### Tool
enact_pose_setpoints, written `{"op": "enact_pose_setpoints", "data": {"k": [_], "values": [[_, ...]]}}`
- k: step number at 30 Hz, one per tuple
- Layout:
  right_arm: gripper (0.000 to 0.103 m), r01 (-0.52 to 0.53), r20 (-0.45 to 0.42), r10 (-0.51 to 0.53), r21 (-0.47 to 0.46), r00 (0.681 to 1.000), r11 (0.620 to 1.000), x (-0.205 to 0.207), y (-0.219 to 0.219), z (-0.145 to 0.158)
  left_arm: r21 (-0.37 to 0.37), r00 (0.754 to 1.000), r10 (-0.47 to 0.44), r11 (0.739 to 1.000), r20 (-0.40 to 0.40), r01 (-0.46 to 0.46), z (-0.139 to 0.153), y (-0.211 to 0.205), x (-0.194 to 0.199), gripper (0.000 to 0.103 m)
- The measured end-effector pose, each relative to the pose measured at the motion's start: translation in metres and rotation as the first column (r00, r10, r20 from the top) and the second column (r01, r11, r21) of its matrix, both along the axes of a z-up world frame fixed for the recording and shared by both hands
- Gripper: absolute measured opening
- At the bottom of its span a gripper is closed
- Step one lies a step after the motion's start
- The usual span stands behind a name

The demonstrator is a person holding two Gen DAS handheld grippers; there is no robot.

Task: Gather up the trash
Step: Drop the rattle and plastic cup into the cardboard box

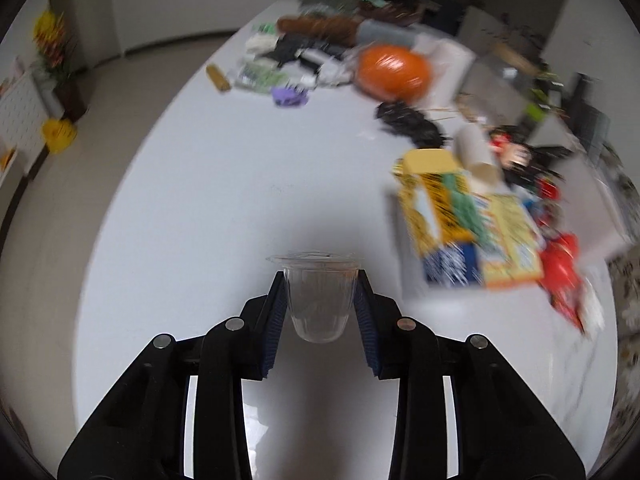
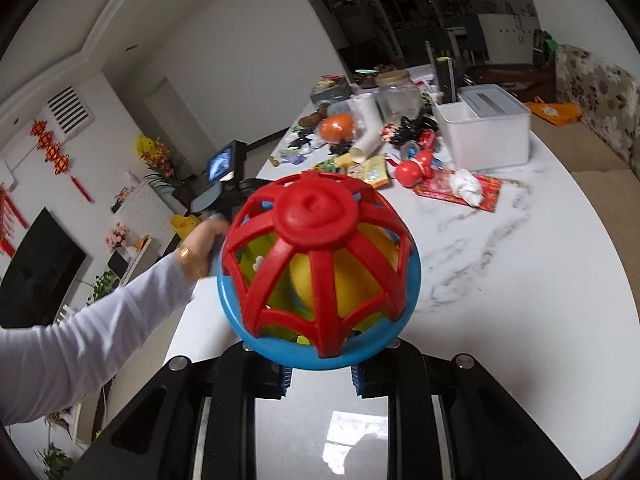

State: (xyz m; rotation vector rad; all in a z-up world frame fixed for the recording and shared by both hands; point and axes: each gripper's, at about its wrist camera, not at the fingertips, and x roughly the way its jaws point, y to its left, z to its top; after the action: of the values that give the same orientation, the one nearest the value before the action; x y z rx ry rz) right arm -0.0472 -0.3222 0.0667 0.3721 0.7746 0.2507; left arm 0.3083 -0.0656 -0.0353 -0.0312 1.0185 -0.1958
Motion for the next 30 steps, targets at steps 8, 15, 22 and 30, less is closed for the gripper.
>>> {"op": "enact_pose_setpoints", "data": {"k": [8, 15, 22, 30], "values": [[0.022, -0.118, 0.011, 0.118, -0.031, 0.993, 0.993, -0.010, 0.040, 0.017, -0.011, 0.979, -0.176, 0.984, 0.100, 0.178, 0.068, 0.042, -0.177, 0.033], [0.022, -0.342, -0.088, 0.335, -0.083, 0.938, 0.936, -0.045, 0.094, 0.010, 0.026, 0.957, -0.289, 0.957, 0.028, 0.288, 0.071, 0.080, -0.339, 0.033], [0.022, -0.537, -0.272, 0.501, -0.075, 0.822, 0.840, -0.107, 0.143, -0.034, -0.065, 0.922, -0.351, 0.937, -0.164, 0.345, 0.016, 0.081, -0.435, 0.033], [0.022, -0.583, -0.467, 0.461, -0.155, 0.754, 0.798, -0.163, 0.151, -0.162, -0.081, 0.847, -0.363, 0.929, -0.388, 0.361, -0.127, 0.057, -0.486, 0.033]]}}
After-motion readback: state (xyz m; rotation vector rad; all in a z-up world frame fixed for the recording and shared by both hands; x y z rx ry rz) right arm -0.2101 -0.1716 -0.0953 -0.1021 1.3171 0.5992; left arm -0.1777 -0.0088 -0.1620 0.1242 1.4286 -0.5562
